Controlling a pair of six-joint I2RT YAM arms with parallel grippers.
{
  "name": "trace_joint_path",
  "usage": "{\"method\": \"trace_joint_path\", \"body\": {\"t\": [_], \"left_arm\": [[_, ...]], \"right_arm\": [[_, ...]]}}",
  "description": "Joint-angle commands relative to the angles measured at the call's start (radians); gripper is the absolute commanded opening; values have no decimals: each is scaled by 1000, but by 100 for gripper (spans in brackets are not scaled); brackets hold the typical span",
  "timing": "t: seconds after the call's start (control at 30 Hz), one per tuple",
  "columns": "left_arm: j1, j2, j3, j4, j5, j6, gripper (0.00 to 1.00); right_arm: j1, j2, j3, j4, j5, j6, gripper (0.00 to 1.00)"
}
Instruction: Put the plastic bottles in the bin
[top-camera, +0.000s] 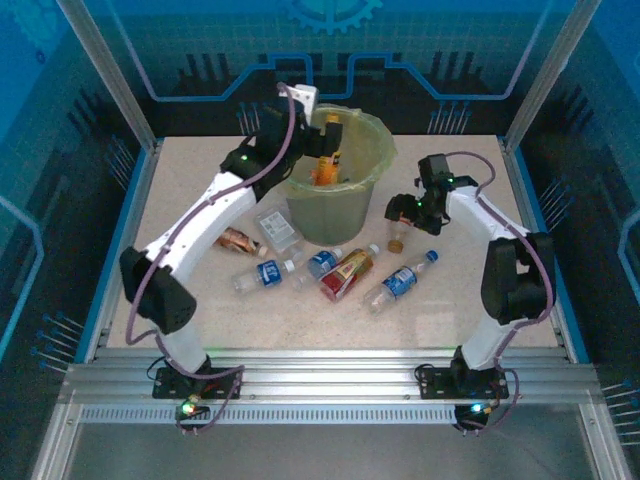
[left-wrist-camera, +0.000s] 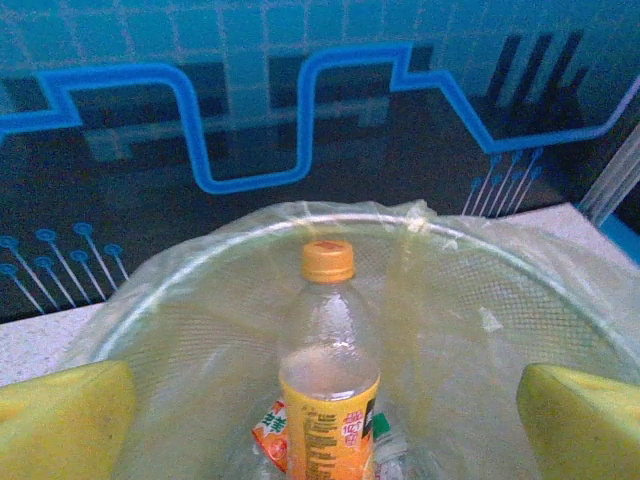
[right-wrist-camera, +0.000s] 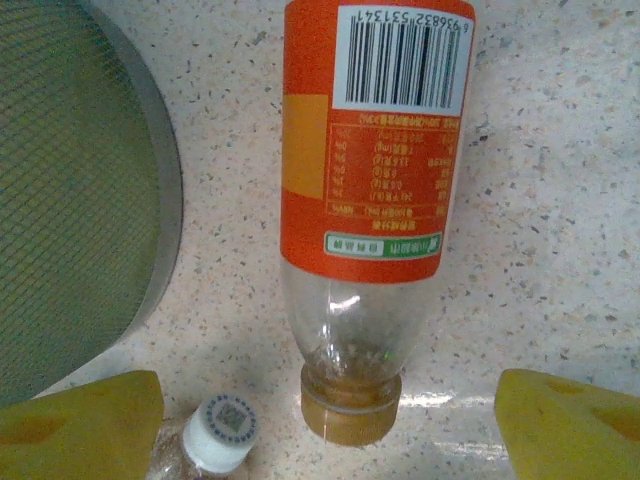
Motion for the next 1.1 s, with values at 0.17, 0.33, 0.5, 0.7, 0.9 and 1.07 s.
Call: {"method": "trace_joint_path", "body": {"t": [0.17, 0.33, 0.5, 0.7, 0.9, 1.07], "left_arm": [[12, -315, -288, 111, -89, -113, 99], [30, -487, -467, 139, -127, -178, 99], [62, -639, -615, 124, -157, -253, 99], [94, -772, -740, 64, -214, -334, 99], [119, -837, -821, 18, -235, -389, 99], [134, -833, -847, -6, -242, -408, 99]], "right_arm": [[11, 139, 115, -17, 65, -23, 87], [6, 216, 172, -25, 74, -26, 86], [1, 261, 199, -16, 72, -27, 84], [-1, 301, 218, -6, 75, -31, 81], [-2, 336, 240, 2, 79, -31, 75], [-2, 334, 246, 6, 105, -37, 60]]}}
